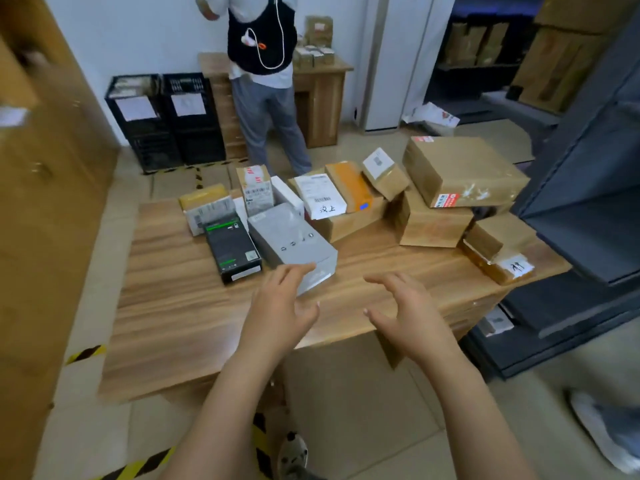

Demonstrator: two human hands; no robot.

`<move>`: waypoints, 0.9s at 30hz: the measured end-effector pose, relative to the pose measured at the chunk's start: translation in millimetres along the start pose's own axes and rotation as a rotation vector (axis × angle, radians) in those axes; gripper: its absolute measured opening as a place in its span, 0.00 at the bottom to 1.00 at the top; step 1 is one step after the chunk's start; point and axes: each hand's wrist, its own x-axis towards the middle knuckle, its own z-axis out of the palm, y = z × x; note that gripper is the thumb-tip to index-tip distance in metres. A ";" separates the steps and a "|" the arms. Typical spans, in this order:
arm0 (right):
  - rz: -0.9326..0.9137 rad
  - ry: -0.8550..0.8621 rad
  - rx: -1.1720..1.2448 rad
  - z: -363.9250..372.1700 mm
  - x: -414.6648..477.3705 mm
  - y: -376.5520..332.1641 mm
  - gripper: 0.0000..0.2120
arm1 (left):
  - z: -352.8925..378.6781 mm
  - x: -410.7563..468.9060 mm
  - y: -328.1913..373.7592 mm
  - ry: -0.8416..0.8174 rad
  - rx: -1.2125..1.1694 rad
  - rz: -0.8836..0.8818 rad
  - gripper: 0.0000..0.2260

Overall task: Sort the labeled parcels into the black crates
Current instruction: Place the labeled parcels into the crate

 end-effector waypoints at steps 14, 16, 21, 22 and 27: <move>-0.138 -0.193 0.076 60.2 176.9 19.2 0.24 | 15.6 118.8 -71.5 -0.101 0.144 -0.224 0.35; -0.149 -0.258 0.055 65.2 197.6 27.5 0.25 | 27.7 128.5 -75.0 -0.132 0.155 -0.280 0.37; -0.145 -0.488 0.025 82.1 242.9 53.8 0.33 | 59.7 148.5 -79.4 -0.220 0.158 -0.491 0.46; -0.143 -0.543 0.016 86.3 249.9 60.1 0.36 | 67.2 150.8 -79.3 -0.251 0.159 -0.536 0.49; -0.147 -0.721 0.010 108.8 272.8 83.9 0.45 | 99.5 156.4 -80.3 -0.287 0.149 -0.691 0.54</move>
